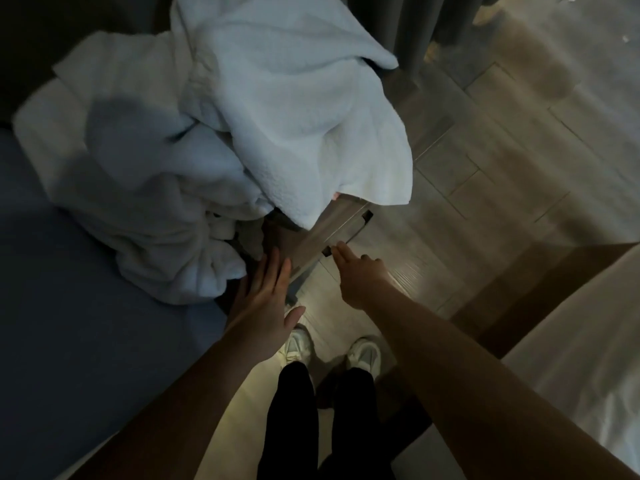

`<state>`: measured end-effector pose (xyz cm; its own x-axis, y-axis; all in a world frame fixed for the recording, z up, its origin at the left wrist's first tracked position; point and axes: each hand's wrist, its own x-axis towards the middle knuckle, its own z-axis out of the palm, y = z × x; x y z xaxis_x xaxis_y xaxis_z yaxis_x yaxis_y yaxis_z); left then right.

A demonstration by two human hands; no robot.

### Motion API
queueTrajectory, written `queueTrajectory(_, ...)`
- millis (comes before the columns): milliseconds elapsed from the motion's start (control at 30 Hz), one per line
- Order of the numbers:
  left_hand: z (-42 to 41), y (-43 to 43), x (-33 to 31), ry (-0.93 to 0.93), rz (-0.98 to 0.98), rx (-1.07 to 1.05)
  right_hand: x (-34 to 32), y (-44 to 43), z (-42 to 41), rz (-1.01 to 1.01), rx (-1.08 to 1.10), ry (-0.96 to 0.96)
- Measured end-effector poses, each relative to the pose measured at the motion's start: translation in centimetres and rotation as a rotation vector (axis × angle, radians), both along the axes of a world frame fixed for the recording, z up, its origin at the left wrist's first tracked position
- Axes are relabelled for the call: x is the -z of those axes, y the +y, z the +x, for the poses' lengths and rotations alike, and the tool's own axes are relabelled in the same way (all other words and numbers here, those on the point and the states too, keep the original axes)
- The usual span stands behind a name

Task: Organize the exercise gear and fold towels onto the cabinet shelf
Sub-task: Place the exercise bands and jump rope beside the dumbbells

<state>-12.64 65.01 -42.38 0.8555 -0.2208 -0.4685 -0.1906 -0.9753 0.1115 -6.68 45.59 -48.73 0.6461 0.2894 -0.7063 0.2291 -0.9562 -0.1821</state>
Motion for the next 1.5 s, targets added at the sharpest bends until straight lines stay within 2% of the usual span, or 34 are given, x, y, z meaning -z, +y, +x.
queueTrajectory(200, 0.1, -0.3, -0.2, 0.015, -0.021, -0.026, -0.3, -3.5, -3.4, -0.024, -0.053, 0.02)
queueTrajectory(267, 0.1, -0.4, -0.2, 0.024, 0.005, -0.02, -0.9, -4.4, -4.7, 0.024, 0.02, 0.08)
queueTrajectory(300, 0.1, -0.4, -0.3, 0.026, 0.021, -0.016, -1.5, -4.6, -5.3, 0.118, 0.176, 0.132)
queueTrajectory(400, 0.3, -0.7, -0.7, 0.045, 0.035, -0.027, -3.7, -4.5, -6.5, 0.635, 1.03, 0.353)
queueTrajectory(433, 0.4, -0.9, -0.9, 0.05, 0.037, -0.022, -4.5, -4.2, -6.8, 0.746, 1.253, 0.414)
queueTrajectory(500, 0.3, -1.0, -1.2, 0.053, 0.044, -0.011, -5.1, -3.3, -7.1, 0.781, 1.514, 0.427)
queueTrajectory(567, 0.2, -1.0, -1.2, 0.037, 0.065, -0.001, -4.7, -2.5, -6.6, 0.685, 1.676, 0.325)
queueTrajectory(667, 0.0, -1.0, -1.1, 0.025, 0.092, 0.017, -3.6, -1.9, -6.1, 0.526, 1.752, 0.23)
queueTrajectory(867, -0.1, -1.2, -1.0, 0.043, 0.107, 0.01, -3.2, -3.6, -8.1, 0.38, 1.802, 0.186)
queueTrajectory(1100, -0.1, -1.6, -0.8, 0.051, 0.177, 0.026, -3.6, -6.6, -11.6, 0.338, 1.841, 0.236)
queueTrajectory(1500, -0.2, -1.6, 0.0, 0.057, 0.166, 0.002, -4.7, -9.0, -13.3, 0.298, 1.771, 0.294)
